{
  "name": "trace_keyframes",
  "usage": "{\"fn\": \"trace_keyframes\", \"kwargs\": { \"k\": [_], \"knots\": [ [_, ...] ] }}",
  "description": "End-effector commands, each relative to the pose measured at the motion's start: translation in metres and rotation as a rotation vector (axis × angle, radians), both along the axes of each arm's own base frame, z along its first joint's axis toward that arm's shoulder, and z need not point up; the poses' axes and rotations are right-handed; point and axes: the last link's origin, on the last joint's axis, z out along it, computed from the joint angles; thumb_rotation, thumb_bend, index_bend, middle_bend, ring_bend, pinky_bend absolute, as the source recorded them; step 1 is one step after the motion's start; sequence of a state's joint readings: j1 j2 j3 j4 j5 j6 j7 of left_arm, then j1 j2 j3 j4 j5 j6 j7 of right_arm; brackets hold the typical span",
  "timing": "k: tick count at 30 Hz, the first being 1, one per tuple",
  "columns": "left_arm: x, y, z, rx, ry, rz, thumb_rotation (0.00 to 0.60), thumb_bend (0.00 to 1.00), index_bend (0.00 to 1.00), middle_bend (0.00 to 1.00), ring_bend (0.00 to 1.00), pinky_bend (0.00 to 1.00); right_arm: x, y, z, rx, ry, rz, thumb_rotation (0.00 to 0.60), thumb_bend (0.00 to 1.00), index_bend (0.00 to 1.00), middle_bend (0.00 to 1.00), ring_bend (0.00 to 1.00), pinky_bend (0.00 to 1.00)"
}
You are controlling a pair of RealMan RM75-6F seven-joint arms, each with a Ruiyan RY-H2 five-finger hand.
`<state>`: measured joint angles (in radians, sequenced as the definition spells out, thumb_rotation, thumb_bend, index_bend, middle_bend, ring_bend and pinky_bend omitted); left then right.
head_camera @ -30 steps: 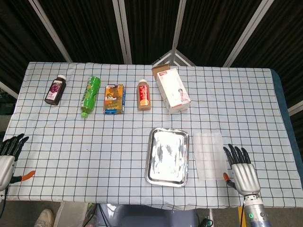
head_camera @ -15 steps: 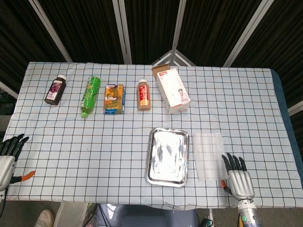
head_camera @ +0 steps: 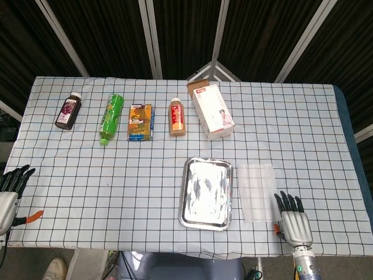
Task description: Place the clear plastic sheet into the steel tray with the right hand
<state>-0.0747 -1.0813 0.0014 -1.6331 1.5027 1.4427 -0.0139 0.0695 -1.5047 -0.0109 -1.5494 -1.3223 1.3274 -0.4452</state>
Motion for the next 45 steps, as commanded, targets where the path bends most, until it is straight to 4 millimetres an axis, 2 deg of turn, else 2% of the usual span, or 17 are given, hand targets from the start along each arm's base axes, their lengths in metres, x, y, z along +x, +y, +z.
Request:
{"fn": "trace_keyframes", "kwargs": {
  "k": [1, 15, 20, 26, 37, 45],
  "knots": [
    [0.0, 0.0, 0.0, 0.0, -0.001, 0.0, 0.6, 0.0, 0.0, 0.0, 0.0, 0.0, -0.002, -0.001, -0.002, -0.001, 0.004, -0.003, 0.6, 0.4, 0.0, 0.0, 0.0, 0.0],
    [0.0, 0.0, 0.0, -0.001, 0.0, 0.001, 0.6, 0.0, 0.0, 0.0, 0.0, 0.0, -0.008, -0.007, -0.011, -0.008, 0.01, 0.002, 0.6, 0.4, 0.0, 0.0, 0.0, 0.0],
    [0.0, 0.0, 0.0, 0.002, 0.0, 0.001, 0.6, 0.0, 0.0, 0.0, 0.0, 0.0, -0.006, -0.01, -0.013, -0.022, -0.005, 0.023, 0.6, 0.47, 0.0, 0.0, 0.0, 0.0],
    [0.0, 0.0, 0.0, 0.001, 0.001, 0.001, 0.6, 0.0, 0.0, 0.0, 0.0, 0.0, -0.004, -0.011, -0.014, -0.041, -0.025, 0.047, 0.6, 0.5, 0.05, 0.0, 0.0, 0.0],
    [0.0, 0.0, 0.0, 0.002, 0.0, 0.004, 0.6, 0.0, 0.0, 0.0, 0.0, 0.0, 0.001, -0.013, -0.013, -0.056, -0.046, 0.093, 0.6, 0.52, 0.25, 0.03, 0.0, 0.0],
    [-0.001, 0.0, -0.001, 0.001, 0.0, 0.008, 0.6, 0.0, 0.0, 0.0, 0.0, 0.0, 0.006, -0.017, -0.014, -0.067, -0.072, 0.122, 0.6, 0.53, 0.48, 0.1, 0.0, 0.0]
  ]
}}
